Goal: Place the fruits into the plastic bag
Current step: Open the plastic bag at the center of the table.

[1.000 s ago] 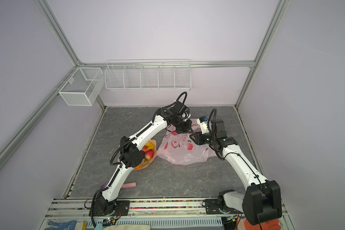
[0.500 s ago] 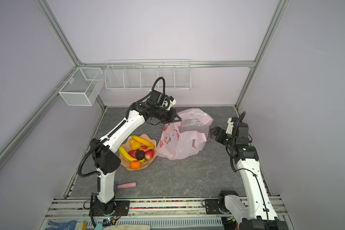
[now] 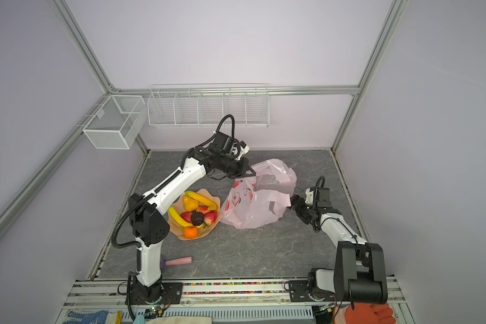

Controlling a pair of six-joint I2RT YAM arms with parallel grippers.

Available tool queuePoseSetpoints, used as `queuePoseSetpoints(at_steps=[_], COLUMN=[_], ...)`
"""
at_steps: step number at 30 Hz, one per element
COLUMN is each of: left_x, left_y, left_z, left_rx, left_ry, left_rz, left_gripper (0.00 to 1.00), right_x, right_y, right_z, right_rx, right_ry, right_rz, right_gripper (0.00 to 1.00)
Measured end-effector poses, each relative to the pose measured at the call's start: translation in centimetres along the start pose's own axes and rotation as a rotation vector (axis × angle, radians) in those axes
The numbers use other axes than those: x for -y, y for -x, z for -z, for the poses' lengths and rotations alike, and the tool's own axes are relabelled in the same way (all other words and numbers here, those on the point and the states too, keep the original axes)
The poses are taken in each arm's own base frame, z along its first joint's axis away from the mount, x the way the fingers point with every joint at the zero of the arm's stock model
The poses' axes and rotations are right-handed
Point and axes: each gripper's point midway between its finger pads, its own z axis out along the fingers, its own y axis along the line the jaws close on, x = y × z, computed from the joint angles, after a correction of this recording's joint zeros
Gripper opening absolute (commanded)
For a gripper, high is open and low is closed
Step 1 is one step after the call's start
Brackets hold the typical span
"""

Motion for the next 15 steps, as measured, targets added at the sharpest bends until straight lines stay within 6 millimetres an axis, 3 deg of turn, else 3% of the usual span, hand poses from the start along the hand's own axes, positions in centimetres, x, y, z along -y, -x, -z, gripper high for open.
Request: queuePoseSetpoints(at_steps=[6, 10, 12, 15], left_x=[-0.4, -0.3, -0.2, -0.1], left_y=[-0.5, -0.4, -0.4, -0.3], left_z=[-0.5, -0.3, 0.0, 0.8], left_rx=[-0.018, -0.013, -0.008, 0.006], left_ry=[-0.005, -0.009, -0.01, -0.012], left_rz=[0.009, 0.005, 0.004, 0.003], left_gripper=[0.0, 0.0, 0.0, 0.0], right_x=[-2.1, -2.5, -2.5, -2.4], right_y=[0.9, -0.1, -0.6, -0.5], right_z=[-2.5, -4.4, -4.9, -5.1], right_rx=[-0.006, -0.044, -0.06, -0.065], right_ry=[0.081, 0.096, 0.091, 0.077], right_rz=[0.017, 0.006, 0.0, -0.004], right_gripper=[0.82, 0.69, 0.55, 0.25])
